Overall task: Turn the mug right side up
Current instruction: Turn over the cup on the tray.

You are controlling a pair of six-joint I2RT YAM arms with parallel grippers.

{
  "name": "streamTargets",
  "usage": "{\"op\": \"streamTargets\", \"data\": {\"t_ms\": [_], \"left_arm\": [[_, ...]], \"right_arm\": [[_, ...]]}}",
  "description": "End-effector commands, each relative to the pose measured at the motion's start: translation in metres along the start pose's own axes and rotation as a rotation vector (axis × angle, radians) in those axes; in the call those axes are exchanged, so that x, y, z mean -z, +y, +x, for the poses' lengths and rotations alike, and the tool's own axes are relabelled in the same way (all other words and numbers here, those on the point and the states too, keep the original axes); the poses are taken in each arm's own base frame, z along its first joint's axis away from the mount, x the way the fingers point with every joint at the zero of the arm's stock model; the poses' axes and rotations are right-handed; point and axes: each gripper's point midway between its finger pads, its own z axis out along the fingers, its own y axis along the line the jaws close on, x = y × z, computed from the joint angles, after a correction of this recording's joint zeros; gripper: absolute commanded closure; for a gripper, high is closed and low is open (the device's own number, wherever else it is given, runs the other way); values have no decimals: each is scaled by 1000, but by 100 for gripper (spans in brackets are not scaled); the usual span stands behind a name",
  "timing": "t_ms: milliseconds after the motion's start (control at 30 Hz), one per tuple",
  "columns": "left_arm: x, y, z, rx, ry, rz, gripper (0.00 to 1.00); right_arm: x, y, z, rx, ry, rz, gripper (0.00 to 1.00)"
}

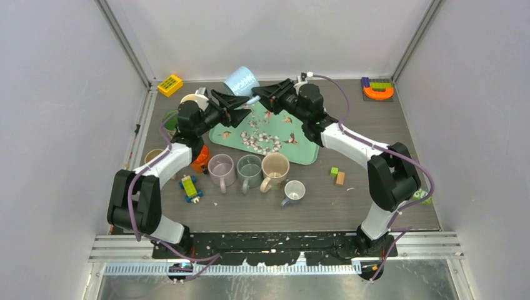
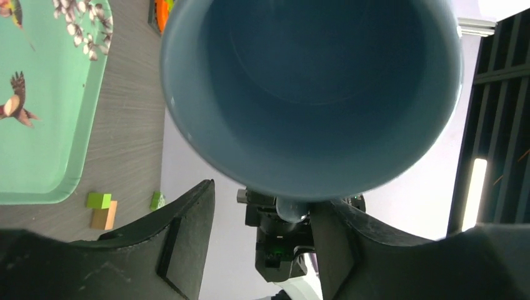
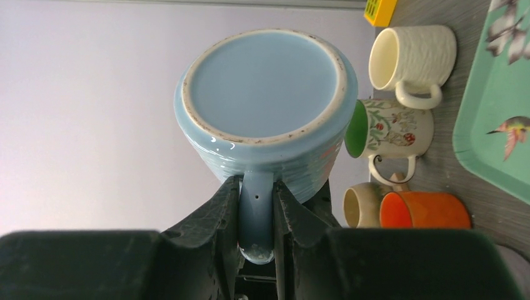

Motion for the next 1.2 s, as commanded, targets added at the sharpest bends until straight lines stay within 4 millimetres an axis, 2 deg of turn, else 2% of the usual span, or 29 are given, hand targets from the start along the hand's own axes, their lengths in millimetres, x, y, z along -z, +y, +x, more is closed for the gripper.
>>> {"op": "streamTargets", "data": {"t_ms": [0,533,700,900,1000,1067,1167], "left_arm": [[0,-32,-1,-56,9,92,44],[-2,-43,-8,-75,-28,136,58],[0,-49,-9,-85,-33,161,71],[1,-58,-8,-128,-29,176,99],[1,-61,-6,-161,-20,171,100],[1,-64,-4,-194,-15,159,100],[2,-68,-4,-265,-21,120,100]], "right_arm": [[20,98,20,-13,40,-325,99],[24,81,49,-39,83,-289,99],[24,74,52,-47,90,-277,99],[27,64,53,-36,90,-250,99],[28,57,54,-14,88,-223,99],[28,51,54,11,86,-193,95],[29,40,49,46,74,-143,76]]}}
